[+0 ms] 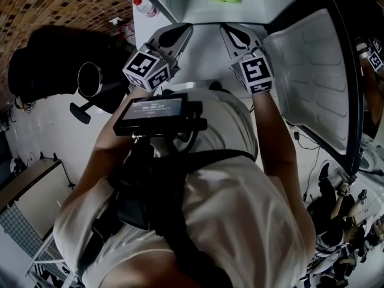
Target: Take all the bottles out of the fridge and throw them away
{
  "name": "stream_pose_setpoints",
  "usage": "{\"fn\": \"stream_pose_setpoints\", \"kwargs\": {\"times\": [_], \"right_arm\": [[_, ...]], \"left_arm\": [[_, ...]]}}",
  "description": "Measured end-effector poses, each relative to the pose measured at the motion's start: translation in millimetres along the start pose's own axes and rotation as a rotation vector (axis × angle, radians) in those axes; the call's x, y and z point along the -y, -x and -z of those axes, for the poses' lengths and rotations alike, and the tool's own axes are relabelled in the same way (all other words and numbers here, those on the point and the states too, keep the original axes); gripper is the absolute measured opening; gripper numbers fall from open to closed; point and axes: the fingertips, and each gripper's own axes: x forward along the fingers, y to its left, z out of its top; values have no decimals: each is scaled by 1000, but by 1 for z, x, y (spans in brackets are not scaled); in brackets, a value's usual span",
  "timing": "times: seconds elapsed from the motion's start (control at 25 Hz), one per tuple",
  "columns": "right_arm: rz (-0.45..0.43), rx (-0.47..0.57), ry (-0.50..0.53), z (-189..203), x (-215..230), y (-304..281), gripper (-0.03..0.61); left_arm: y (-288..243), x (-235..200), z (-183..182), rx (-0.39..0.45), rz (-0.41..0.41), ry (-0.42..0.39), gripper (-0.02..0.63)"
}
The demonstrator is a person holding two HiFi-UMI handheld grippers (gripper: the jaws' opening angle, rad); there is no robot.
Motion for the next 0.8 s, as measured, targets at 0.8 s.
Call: {"fn": "stream_pose_setpoints", "kwargs": {"times": [0.8], "right_arm": [[88, -90, -71, 44, 32, -24, 26]], "left_arm": [[15, -20, 4, -4, -38, 26, 3]]}}
